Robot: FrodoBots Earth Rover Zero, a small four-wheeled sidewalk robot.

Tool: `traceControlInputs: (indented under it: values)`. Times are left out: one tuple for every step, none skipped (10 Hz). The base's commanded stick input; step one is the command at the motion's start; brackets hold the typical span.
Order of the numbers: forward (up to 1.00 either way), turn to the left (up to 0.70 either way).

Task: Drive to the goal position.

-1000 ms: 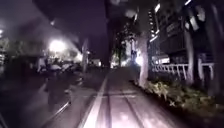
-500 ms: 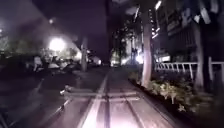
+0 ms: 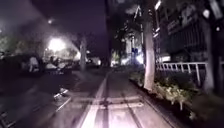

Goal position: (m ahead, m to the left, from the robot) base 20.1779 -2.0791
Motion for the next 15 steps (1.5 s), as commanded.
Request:
traceControlInputs:
  values:
    - [0.45, 0.0]
    - [0.45, 0.0]
    - [0.45, 0.0]
    - [0.45, 0.0]
    - [0.45, 0.0]
    - [0.45, 0.0]
    - [0.45, 0.0]
    - [0.45, 0.0]
    - [0.45, 0.0]
    - [0.45, 0.0]
    - [0.45, 0.0]
    - [0.45, 0.0]
    - [0.45, 0.0]
    - [0.45, 0.0]
    - [0.45, 0.0]
